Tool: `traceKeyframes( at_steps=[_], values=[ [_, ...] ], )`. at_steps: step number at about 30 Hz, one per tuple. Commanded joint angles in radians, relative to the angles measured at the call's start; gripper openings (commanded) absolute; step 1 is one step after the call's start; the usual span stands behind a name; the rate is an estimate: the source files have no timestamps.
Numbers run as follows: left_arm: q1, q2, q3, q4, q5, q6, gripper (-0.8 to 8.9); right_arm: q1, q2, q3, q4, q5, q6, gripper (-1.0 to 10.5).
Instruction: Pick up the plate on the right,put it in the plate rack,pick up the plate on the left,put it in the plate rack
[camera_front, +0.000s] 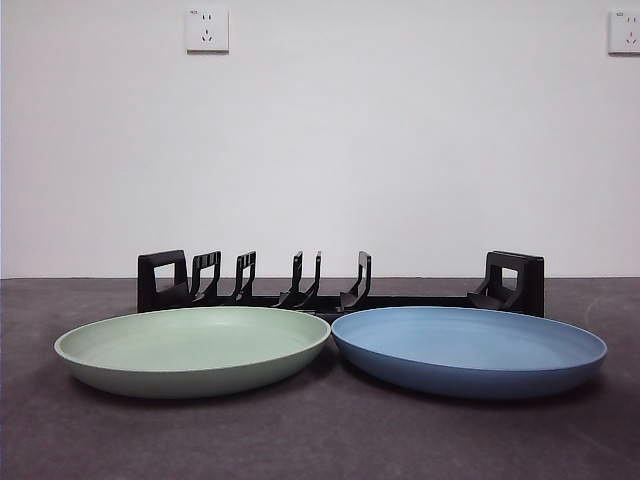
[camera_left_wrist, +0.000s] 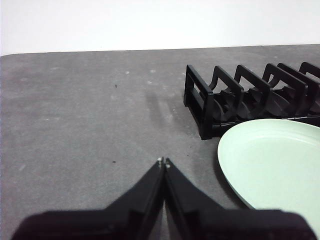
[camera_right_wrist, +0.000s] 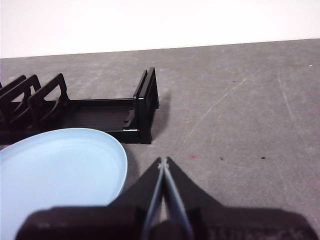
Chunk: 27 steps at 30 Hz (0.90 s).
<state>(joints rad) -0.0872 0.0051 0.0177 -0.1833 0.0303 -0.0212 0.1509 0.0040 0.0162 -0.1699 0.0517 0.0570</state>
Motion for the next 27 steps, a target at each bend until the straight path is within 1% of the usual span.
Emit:
traceKeyframes(
  at_steps=[1,6,8,10,13,18,27],
  values=[
    [0.003,-0.003,-0.014,0.004,0.004,-0.046,-0.01,0.001,-0.001,-0.01,0.001,0.0,0.091,0.0],
    [0.003,-0.003,-0.013,0.037,0.004,-0.125,-0.01,0.001,-0.001,-0.01,0.003,-0.001,0.274,0.0],
    [0.003,-0.003,-0.01,0.047,0.01,-0.149,-0.04,0.001,-0.001,-0.004,0.007,-0.001,0.311,0.0],
    [0.003,-0.003,0.003,0.045,0.028,-0.161,-0.06,0.001,-0.001,0.008,0.004,-0.002,0.312,0.0],
    [0.003,0.004,0.045,0.013,0.031,-0.193,-0.06,0.001,0.016,0.041,0.0,-0.001,0.312,-0.1],
    [0.003,0.064,0.15,-0.008,0.031,-0.193,-0.06,0.001,0.094,0.131,-0.049,0.0,0.312,-0.1],
    [0.003,0.339,0.351,-0.009,0.032,-0.165,-0.06,0.001,0.359,0.329,-0.086,-0.002,0.307,-0.1]
  ],
)
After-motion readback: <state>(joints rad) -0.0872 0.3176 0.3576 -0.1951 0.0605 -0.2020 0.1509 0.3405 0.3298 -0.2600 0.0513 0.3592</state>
